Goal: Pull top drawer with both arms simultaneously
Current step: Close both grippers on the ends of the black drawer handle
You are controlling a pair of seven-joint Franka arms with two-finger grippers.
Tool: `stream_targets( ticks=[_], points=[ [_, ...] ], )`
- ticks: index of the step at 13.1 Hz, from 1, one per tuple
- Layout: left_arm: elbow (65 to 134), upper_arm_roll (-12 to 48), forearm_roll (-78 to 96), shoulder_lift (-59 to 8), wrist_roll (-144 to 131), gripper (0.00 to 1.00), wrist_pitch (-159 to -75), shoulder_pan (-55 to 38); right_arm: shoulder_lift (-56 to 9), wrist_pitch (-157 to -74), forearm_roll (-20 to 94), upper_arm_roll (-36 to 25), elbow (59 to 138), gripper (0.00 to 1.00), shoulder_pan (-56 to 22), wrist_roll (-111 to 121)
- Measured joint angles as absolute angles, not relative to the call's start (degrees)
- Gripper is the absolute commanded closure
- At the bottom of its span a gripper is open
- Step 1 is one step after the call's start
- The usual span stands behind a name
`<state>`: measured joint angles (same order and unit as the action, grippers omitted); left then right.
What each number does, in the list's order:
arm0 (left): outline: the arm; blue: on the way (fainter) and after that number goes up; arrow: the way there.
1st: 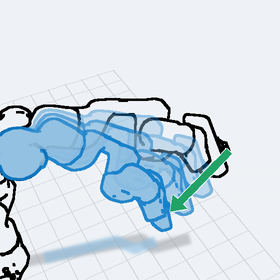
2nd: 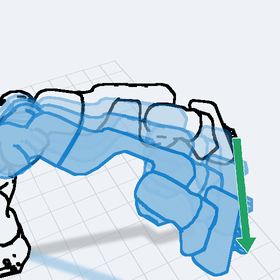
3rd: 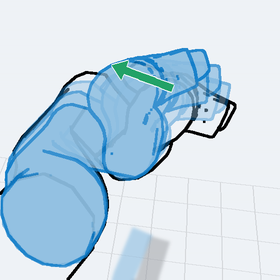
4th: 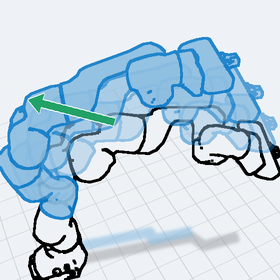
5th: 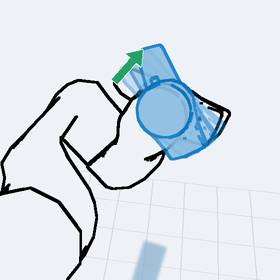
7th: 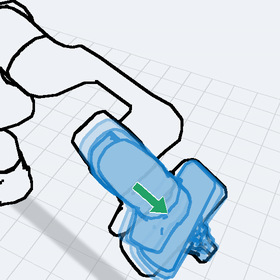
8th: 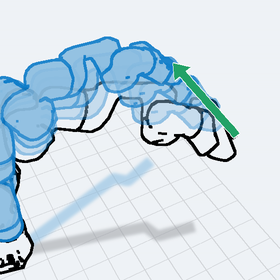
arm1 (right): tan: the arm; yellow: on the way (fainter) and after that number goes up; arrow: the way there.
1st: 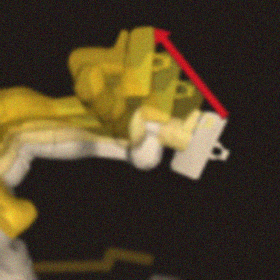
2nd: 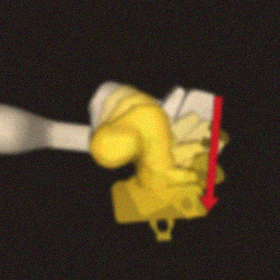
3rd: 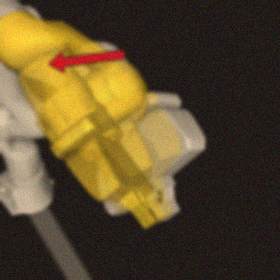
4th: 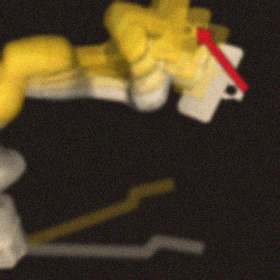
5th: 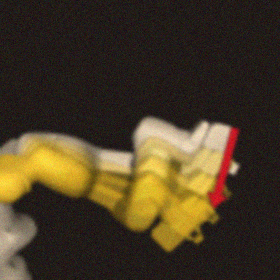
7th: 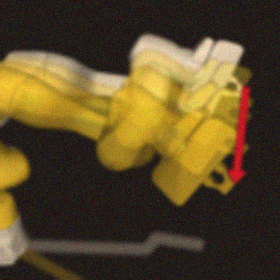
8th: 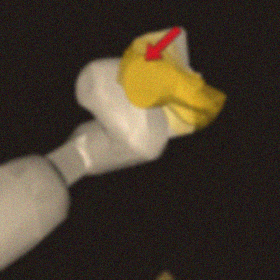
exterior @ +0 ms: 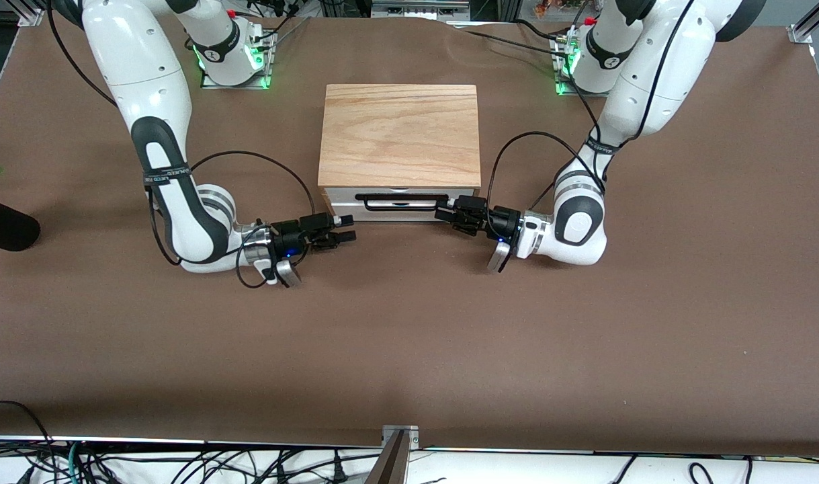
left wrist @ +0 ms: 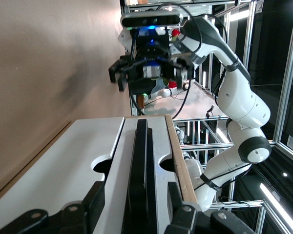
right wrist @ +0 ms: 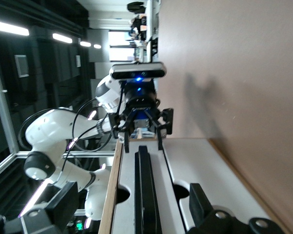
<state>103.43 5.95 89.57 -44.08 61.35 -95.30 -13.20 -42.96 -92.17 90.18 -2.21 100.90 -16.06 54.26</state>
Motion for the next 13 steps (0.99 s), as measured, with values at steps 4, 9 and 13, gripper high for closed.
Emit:
stream_targets(
  ticks=[4,9,13],
  points=[
    [103.41,5.95,89.84,-44.14,61.33,0.96,-95.39,-13.86,-42.94,-91.76,90.83,-0.36,103.69,0.13,-16.13,56.16],
    [103.44,5.95,90.04,-44.05,60.01,1.00,-95.07,-13.81,-42.80,-91.79,91.69,0.17,105.00,0.75,-16.49,57.86],
    [103.45,5.95,90.04,-44.05,60.01,1.00,-95.07,-13.81,-42.78,-91.81,91.95,0.19,105.26,0.89,-16.52,59.05]
  ],
)
